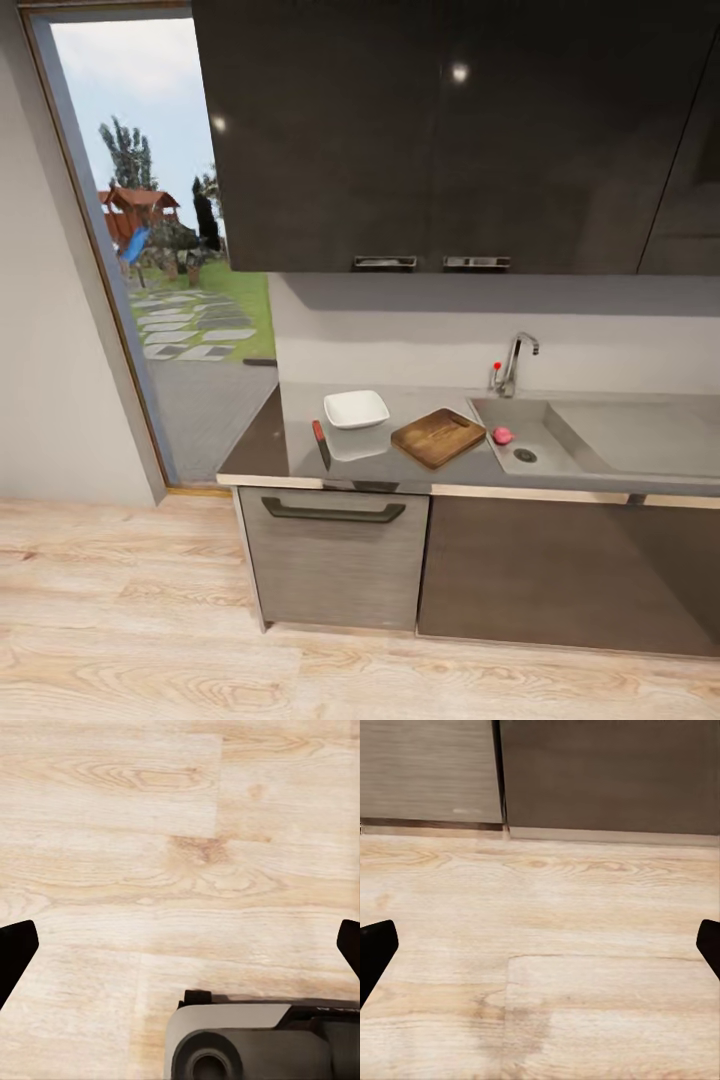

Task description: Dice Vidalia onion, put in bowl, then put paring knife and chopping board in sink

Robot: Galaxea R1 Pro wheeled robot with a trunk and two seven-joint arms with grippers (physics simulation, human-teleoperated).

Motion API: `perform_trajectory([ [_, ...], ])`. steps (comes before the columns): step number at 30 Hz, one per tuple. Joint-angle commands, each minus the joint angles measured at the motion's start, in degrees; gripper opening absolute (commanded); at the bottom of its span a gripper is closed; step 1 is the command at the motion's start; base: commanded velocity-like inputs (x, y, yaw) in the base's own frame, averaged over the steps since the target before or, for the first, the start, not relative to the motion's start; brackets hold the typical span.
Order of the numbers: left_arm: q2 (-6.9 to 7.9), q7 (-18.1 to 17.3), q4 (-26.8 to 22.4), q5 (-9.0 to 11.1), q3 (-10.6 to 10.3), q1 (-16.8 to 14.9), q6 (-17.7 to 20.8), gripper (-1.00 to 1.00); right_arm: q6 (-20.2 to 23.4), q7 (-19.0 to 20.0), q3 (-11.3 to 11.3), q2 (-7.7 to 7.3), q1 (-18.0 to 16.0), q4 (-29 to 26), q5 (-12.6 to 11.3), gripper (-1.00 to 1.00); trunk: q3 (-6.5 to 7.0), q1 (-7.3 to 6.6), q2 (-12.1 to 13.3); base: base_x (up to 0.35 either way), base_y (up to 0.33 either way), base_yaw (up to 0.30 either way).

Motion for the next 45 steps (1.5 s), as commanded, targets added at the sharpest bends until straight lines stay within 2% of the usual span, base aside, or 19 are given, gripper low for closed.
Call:
perform_trajectory([
  [1,-0.02,0.10,-0.07,0.05,-0.01,0.01,-0.08,1.00,-0.15,-0.16,0.03,0.01,-0.03,0.03,0.07,1.00,0.10,-0.21,0.34,0.000,0.000,0.000],
  [10,0.00,0.10,-0.07,0.05,0.02,0.01,-0.08,1.00,-0.17,-0.16,0.07,-0.13,-0.03,0.03,0.09,1.00,1.71,-2.18,3.95,0.000,0.000,0.000],
  [17,0.00,0.10,-0.07,0.05,0.00,0.01,-0.08,1.00,-0.17,-0.16,0.13,-0.83,-0.03,0.03,0.09,1.00,2.97,-3.72,6.76,0.000,0.000,0.000],
  [32,-0.03,0.10,-0.07,0.05,0.00,0.01,-0.08,1.00,-0.17,-0.16,0.14,-0.96,-0.03,0.03,0.09,1.00,5.66,-7.01,12.77,0.000,0.000,0.000],
  [45,-0.04,0.10,-0.10,0.05,0.01,0.01,-0.08,1.00,-0.17,-0.16,0.14,-1.03,-0.03,0.03,0.09,1.00,5.66,-7.01,12.77,0.000,0.000,0.000],
])
